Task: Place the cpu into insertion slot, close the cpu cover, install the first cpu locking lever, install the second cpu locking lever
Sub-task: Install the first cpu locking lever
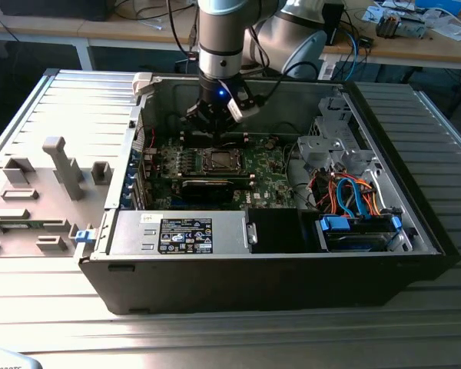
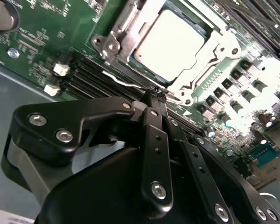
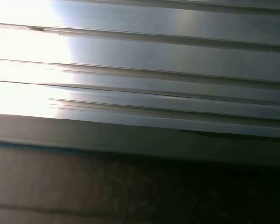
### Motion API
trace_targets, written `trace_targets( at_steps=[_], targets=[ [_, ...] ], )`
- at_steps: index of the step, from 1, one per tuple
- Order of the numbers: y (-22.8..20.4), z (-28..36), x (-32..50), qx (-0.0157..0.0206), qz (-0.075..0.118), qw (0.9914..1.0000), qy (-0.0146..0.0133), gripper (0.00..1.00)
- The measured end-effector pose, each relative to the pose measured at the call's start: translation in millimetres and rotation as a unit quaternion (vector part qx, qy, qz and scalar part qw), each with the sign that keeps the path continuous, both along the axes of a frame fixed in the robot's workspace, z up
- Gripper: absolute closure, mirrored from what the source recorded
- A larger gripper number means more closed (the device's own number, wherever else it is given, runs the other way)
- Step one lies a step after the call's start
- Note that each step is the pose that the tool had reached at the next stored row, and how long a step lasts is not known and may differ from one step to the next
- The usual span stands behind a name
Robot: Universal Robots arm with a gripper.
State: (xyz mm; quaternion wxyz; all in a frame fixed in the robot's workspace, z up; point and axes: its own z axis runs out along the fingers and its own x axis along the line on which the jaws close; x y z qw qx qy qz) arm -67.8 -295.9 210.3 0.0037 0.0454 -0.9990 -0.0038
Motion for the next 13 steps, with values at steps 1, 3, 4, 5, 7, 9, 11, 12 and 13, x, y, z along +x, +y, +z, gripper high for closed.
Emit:
trace_targets(
  at_steps=[1, 3, 4, 5, 7, 9, 11, 12, 13],
  targets=[
    [0.0, -0.3, 1.4, 0.0, 0.0, 1.0, 0.0002, 0.89],
    [0.0, -1.2, 6.0, 0.0, 0.0, 1.0, 0.0007, 0.89],
    [0.0, -1.5, 7.1, 0.0, 0.0, 1.0, 0.0007, 0.89],
    [0.0, -1.7, 8.1, 0.0, 0.0, 1.0, 0.0008, 0.89],
    [0.0, -2.2, 10.7, 0.0, 0.0, 1.0, 0.001, 0.89],
    [0.0, -2.6, 12.6, 0.0, 0.0, 1.0, 0.0011, 0.89],
    [-0.1, -3.2, 14.6, 0.0, 0.0, 1.0, 0.0012, 0.89],
    [-0.6, -3.7, 15.3, 0.0, 0.0, 1.0, 0.0012, 0.89],
    [-1.3, -4.1, 15.6, 0.0001, 0.0, 1.0, 0.0012, 0.89]
  ],
)
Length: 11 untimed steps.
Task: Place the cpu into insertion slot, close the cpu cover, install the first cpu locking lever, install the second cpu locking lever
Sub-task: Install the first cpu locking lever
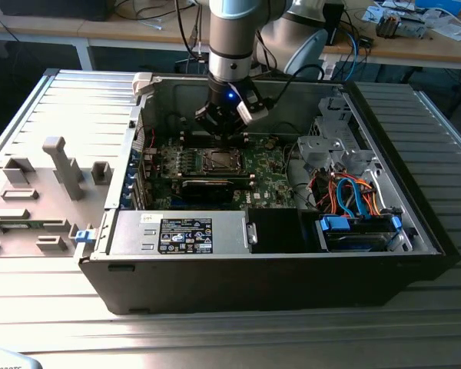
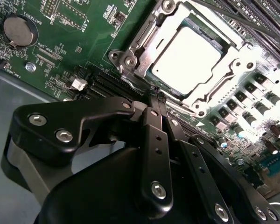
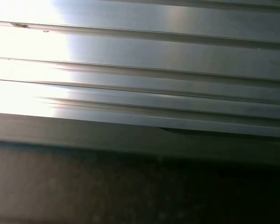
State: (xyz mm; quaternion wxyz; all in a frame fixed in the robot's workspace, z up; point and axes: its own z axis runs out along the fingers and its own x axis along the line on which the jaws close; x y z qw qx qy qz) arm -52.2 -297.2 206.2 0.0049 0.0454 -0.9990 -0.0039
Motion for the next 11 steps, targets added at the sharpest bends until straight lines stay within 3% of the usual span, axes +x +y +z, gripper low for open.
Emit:
trace_targets(
  at_steps=[11],
  targets=[
    [-1.2, -3.9, 7.5, 0.0, 0.0, 1.0, 0.0005, 0.89]
  ],
)
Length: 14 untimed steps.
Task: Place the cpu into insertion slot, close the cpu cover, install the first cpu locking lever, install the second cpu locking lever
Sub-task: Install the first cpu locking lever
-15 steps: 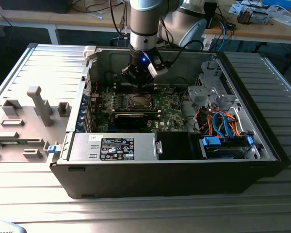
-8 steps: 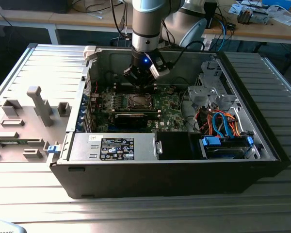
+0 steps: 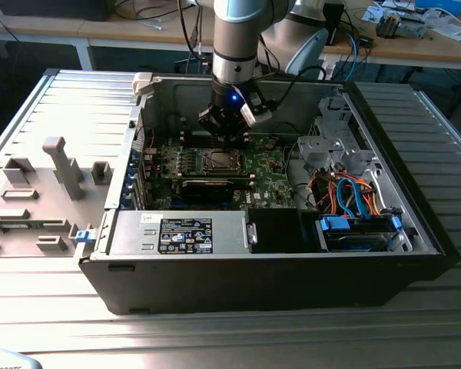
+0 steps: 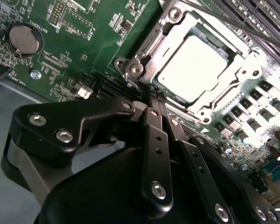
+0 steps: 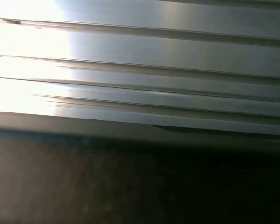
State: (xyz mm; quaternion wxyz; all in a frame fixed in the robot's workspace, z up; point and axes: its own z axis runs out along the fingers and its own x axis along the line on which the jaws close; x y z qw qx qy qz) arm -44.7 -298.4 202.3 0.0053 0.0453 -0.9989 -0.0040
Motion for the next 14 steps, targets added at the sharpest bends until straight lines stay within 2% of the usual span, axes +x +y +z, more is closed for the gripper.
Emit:
trace_targets(
  at_steps=[3, 6, 10, 12, 14],
  targets=[
    [-0.1, -0.4, 1.6, 0.0004, 0.0, 1.0, 0.0001, 0.89],
    [0.0, -0.5, 1.8, 0.005, 0.0, 0.99999, 0.0001, 0.89],
    [0.9, -0.3, 2.0, 0.0062, 0.001, 0.99998, 0.0, 0.89],
    [1.1, 2.1, 2.0, 0.0062, 0.001, 0.99998, -0.0003, 0.89],
    [0.9, 8.0, 1.9, 0.0049, 0.001, 0.99999, 0.0001, 0.89]
  ],
)
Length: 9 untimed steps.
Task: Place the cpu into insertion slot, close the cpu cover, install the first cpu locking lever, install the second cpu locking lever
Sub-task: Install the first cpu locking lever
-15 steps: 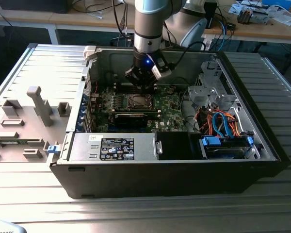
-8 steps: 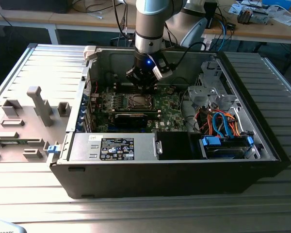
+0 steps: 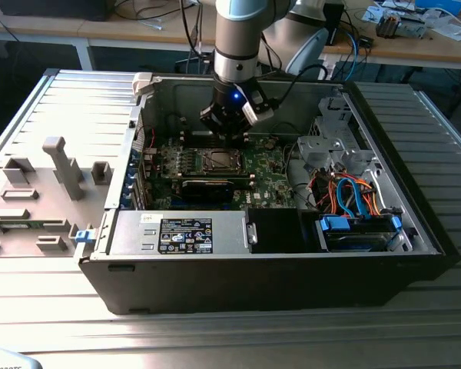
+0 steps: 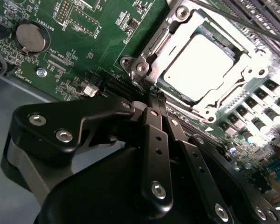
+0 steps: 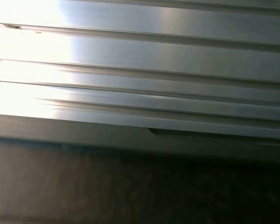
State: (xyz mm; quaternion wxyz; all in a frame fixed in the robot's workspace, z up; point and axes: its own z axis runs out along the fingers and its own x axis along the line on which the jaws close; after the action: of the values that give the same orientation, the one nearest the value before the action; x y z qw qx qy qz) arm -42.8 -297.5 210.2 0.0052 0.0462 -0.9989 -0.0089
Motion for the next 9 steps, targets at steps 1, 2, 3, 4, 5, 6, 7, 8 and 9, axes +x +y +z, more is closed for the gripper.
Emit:
trace_targets(
  at_steps=[1, 2, 3, 4, 5, 6, 7, 8, 9],
  targets=[
    [0.0, 2.4, 0.0, -0.0004, 0.0, 1.0, 0.0, 0.89],
    [-0.1, 5.1, 0.0, -0.0014, 0.0, 1.0, 0.0, 0.89],
    [-1.0, 5.1, -0.1, -0.0021, 0.0, 1.0, -0.0001, 0.89],
    [-2.7, 5.2, 0.0, -0.0031, 0.0, 1.0, 0.0, 0.89],
    [-7.3, 5.2, 0.0, -0.0036, 0.0, 0.99999, 0.0, 0.89],
    [-10.8, 5.1, 0.0, -0.0039, 0.0, 0.99999, 0.0, 0.89],
    [-13.4, 5.1, 0.0, -0.0042, 0.0, 0.99999, 0.0, 0.89],
    [-16.2, 5.2, 0.0, -0.0045, 0.0, 0.99999, 0.0, 0.89],
    [-18.6, 5.2, 0.0, -0.0047, 0.0, 0.99999, 0.0, 0.89]
  ],
)
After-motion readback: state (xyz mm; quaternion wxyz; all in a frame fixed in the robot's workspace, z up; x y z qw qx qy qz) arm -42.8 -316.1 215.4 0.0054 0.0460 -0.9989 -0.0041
